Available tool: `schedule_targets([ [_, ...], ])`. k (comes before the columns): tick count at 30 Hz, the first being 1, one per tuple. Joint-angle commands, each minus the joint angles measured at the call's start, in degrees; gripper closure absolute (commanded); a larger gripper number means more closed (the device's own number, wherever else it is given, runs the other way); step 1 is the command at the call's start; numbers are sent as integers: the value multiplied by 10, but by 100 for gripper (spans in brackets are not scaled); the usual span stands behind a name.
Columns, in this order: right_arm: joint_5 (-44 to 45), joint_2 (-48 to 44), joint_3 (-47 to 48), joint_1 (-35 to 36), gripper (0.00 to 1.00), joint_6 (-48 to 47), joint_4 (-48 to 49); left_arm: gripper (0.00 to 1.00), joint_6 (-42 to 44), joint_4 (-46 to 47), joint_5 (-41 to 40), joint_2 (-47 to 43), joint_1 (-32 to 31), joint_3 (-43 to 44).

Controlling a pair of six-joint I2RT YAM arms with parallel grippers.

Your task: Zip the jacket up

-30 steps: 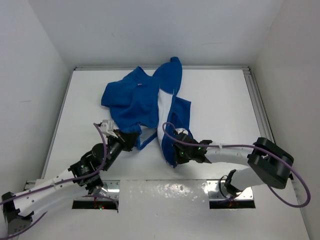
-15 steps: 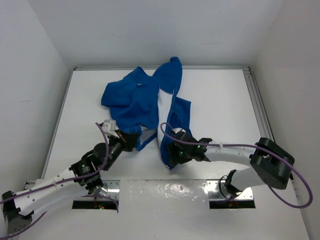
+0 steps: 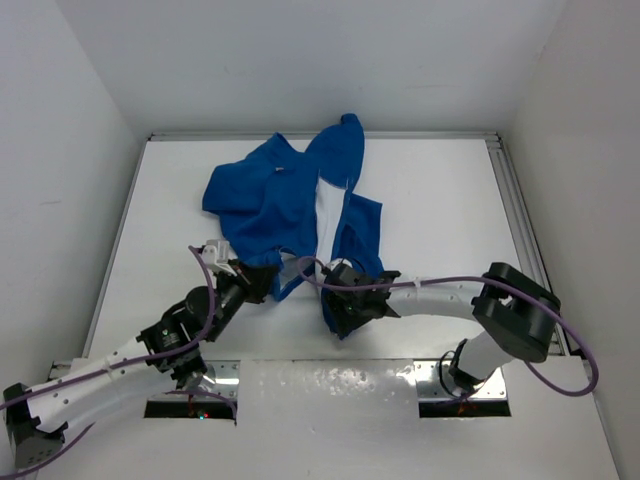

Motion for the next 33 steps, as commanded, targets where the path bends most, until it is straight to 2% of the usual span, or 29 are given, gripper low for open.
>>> schedule_targets([
  [1,24,20,14,12,46,-14,-13,100,-2,8,-8,-9,-1,16],
  [4,54,46,15,28,47,-11,-17,100,-4,5,-8,-10,-1,16],
  [8,56,53,2,31,54,5,7,100,-2,4,-9,-11,-1,20],
  [9,54,53,-5,32,61,7,12,100,-2,4,-10,-12,-1,22],
  [11,55,53,-10,32,68,16,17,100,-3,4,-9,-17,-1,17],
  [12,59,52,-15,31,77,19,17,100,-2,4,-8,-17,-1,17],
  [15,50,41,-29,32,87,28,31,100,0,4,-11,-13,-1,25],
  [16,43,32,-32,32,94,31,39,100,-4,4,-8,-13,-1,21],
  [18,40,22,-33,32,100,36,44,100,-8,13,-1,-13,-1,11],
  [20,27,0,-38,31,100,40,67,100,-9,15,2,-4,-1,14],
  [24,2,-68,-65,32,100,51,171,100,-6,38,4,0,-1,16],
  [25,2,-88,-78,31,100,53,250,100,-4,41,2,4,-1,19],
  [26,11,-129,-96,32,100,53,288,100,-2,41,-3,8,-1,31],
  [28,24,-171,-109,31,100,34,402,100,2,42,-9,15,-1,40],
  [33,55,-335,-144,31,100,-30,553,100,4,32,-24,14,-1,70],
])
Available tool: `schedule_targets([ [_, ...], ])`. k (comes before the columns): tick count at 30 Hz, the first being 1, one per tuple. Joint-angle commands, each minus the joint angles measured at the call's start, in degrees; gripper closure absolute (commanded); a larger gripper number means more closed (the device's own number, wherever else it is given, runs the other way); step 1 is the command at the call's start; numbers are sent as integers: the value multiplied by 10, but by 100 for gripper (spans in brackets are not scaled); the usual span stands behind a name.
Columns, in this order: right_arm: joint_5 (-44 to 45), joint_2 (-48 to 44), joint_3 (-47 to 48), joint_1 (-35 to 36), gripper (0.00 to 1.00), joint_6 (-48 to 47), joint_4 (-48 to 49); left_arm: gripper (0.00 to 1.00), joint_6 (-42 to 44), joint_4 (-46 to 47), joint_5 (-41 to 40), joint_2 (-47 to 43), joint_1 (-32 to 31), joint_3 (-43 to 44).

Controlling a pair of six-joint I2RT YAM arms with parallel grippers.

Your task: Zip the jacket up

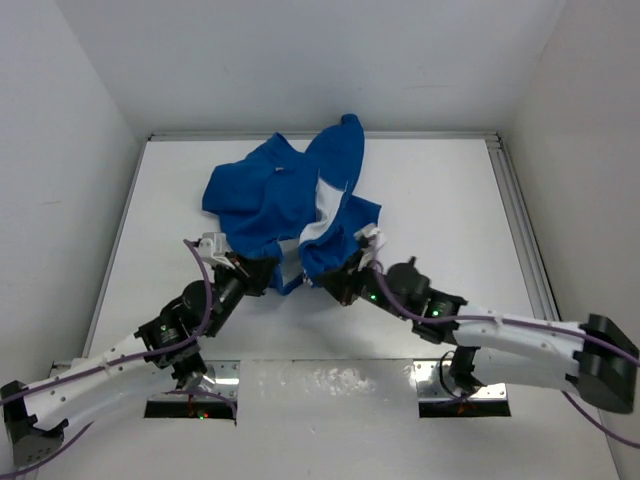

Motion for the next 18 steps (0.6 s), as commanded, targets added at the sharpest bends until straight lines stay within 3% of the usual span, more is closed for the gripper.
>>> schedule_targets([
  [1,19,-93,-41,3,100,-27,233,100,4,24,-13,-5,-1,38],
  [3,82,-69,-88,2,100,16,200,100,-6,17,-17,-14,-1,25],
  [4,92,2,-80,-4,100,31,127,100,-8,17,-20,-17,-1,19],
  [7,70,113,-64,-6,100,65,66,100,-18,10,-21,-13,-1,12],
  [11,34,112,-97,-6,100,99,171,100,-25,17,-14,-8,-1,6],
  [18,38,65,-89,-5,100,59,278,100,-28,23,-12,12,-1,7],
])
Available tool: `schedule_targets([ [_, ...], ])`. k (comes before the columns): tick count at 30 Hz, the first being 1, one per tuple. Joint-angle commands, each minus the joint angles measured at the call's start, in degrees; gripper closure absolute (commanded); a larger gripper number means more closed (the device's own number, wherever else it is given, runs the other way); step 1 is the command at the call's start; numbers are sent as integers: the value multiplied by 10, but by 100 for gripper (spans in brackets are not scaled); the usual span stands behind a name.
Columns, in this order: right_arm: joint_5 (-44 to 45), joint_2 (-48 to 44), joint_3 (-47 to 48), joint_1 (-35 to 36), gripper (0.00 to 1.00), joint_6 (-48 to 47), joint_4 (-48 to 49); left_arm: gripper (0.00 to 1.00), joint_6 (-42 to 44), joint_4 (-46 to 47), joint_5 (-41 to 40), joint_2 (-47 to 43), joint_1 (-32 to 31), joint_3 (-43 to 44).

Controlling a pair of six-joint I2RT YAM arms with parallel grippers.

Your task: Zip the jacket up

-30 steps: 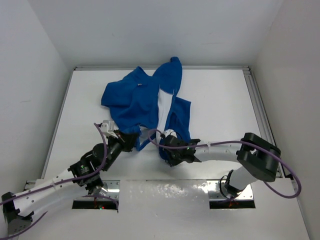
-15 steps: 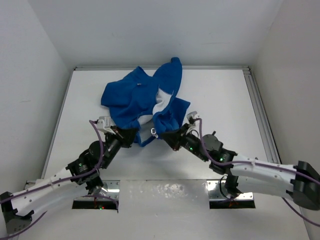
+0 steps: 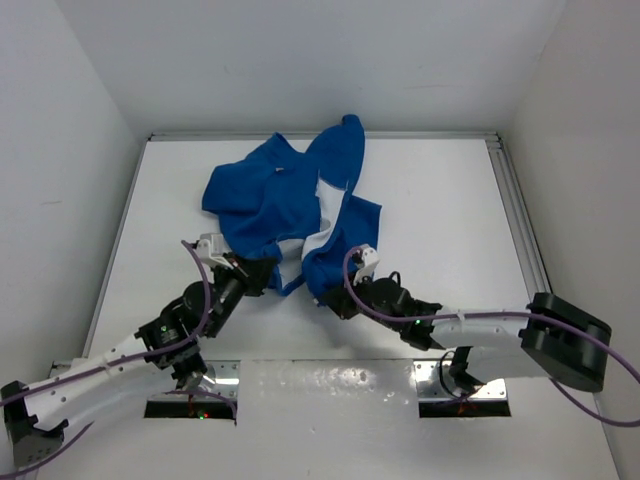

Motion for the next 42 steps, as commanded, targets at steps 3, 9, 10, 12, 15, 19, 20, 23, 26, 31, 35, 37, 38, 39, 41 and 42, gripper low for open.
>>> schedule_targets([
  [3,10,-34,19,-1,100,-26,170,100,-9,42,11,17,-1,-6],
  [9,5,-49,30,-1,100,-52,201,100,-5,62,16,34,-1,-2],
  [10,6,-53,32,-2,100,-55,197,100,-4,65,14,34,-1,0],
  [12,9,-58,29,-1,100,-56,197,100,4,62,10,38,-1,6],
  [15,13,-68,25,-1,100,-60,200,100,4,77,22,42,-1,1],
  [19,20,-80,14,-1,100,-48,245,100,-1,89,42,62,-1,6],
  [20,19,-83,9,-1,100,-44,270,100,-3,93,45,60,-1,5],
  [23,30,-91,-8,-1,100,-24,315,100,-3,123,58,58,-1,6],
  [26,51,-83,-7,-1,100,-23,336,100,-12,144,82,70,-1,10],
  [31,48,-62,-3,-2,100,-14,359,100,-19,168,104,95,-1,12],
  [35,53,-60,-2,-1,100,-15,359,100,-20,183,120,99,-1,12],
  [37,53,-61,-1,-1,100,-18,353,100,-19,185,123,99,-1,12],
  [38,54,-63,-1,-1,100,-19,354,100,-19,186,123,97,-1,11],
  [39,54,-63,-2,-2,100,-19,355,100,-19,186,123,93,-1,10],
  [41,65,-65,-8,-1,100,-20,357,100,-19,186,125,90,-1,11],
  [42,68,-67,-10,-1,100,-22,357,100,-19,186,129,89,-1,12],
])
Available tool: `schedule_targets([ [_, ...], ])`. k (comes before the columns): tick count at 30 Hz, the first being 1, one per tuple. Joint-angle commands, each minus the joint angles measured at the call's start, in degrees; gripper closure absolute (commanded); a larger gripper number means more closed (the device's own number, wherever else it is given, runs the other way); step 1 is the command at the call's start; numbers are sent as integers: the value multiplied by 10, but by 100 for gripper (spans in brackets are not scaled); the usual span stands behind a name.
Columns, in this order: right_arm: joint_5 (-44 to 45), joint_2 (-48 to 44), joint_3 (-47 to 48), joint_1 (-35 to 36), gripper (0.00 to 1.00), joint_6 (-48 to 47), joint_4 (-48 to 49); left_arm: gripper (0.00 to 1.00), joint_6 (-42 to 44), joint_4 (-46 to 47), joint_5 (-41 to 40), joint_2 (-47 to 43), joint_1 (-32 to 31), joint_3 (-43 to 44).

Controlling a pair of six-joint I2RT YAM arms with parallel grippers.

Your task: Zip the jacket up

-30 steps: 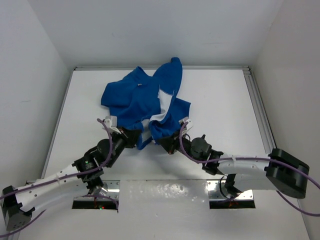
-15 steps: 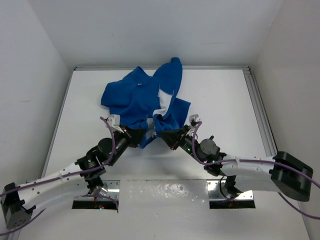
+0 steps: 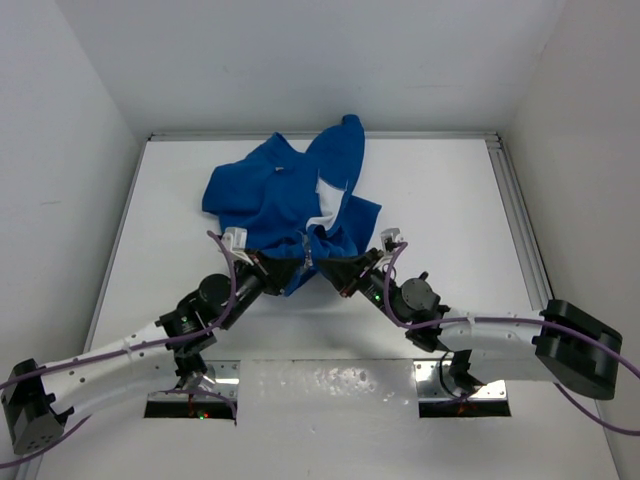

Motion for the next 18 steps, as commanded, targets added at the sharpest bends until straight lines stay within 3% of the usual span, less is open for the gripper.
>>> schedule_targets([
  [1,17,-9,-1,-1,100,-1,59,100,-7,47,28,-12,-1,16],
  [13,47,63,40,0,100,16,-29,100,-38,27,81,-46,-1,10],
  [18,64,37,-3,-1,100,15,-72,100,-25,-51,35,-97,-1,15],
])
